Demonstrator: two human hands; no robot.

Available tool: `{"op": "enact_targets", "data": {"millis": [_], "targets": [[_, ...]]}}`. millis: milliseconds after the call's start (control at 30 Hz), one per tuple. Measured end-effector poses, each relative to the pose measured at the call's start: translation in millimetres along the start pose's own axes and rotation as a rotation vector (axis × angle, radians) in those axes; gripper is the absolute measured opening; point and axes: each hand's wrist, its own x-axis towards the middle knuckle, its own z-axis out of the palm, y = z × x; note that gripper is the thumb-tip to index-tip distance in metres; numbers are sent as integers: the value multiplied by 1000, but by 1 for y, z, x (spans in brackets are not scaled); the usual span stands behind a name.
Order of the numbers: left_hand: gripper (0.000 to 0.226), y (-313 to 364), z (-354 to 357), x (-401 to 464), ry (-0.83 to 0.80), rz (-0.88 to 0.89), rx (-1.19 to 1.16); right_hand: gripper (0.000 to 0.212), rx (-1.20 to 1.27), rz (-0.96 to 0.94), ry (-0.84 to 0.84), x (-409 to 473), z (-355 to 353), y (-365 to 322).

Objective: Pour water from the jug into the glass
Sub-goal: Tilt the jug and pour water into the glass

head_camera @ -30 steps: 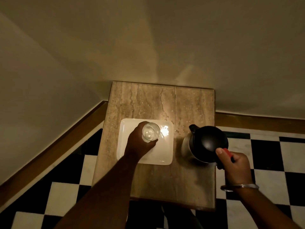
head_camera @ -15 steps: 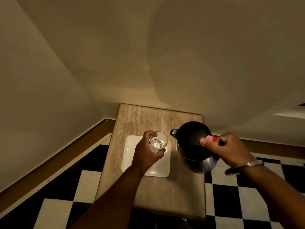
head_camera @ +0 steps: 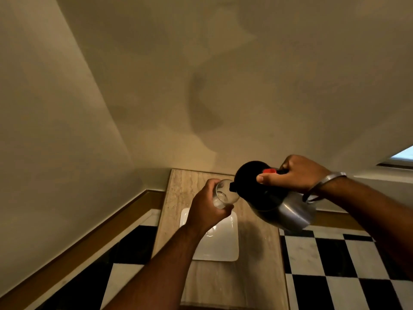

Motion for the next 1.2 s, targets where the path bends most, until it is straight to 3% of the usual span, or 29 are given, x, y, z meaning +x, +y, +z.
{"op": "enact_targets", "data": {"millis": [267,333,1200], "targets": [[71,10,-3,-8,-2,6,28,59,-177,-26,-23,2,-23,-27],[71,39,-16,-22,37,59,40,60,-208,-77,32,-27,-39,-40],[72,66,-3,-25,61,115,14,62,-596,-151,94,-56,-67,-77]]}}
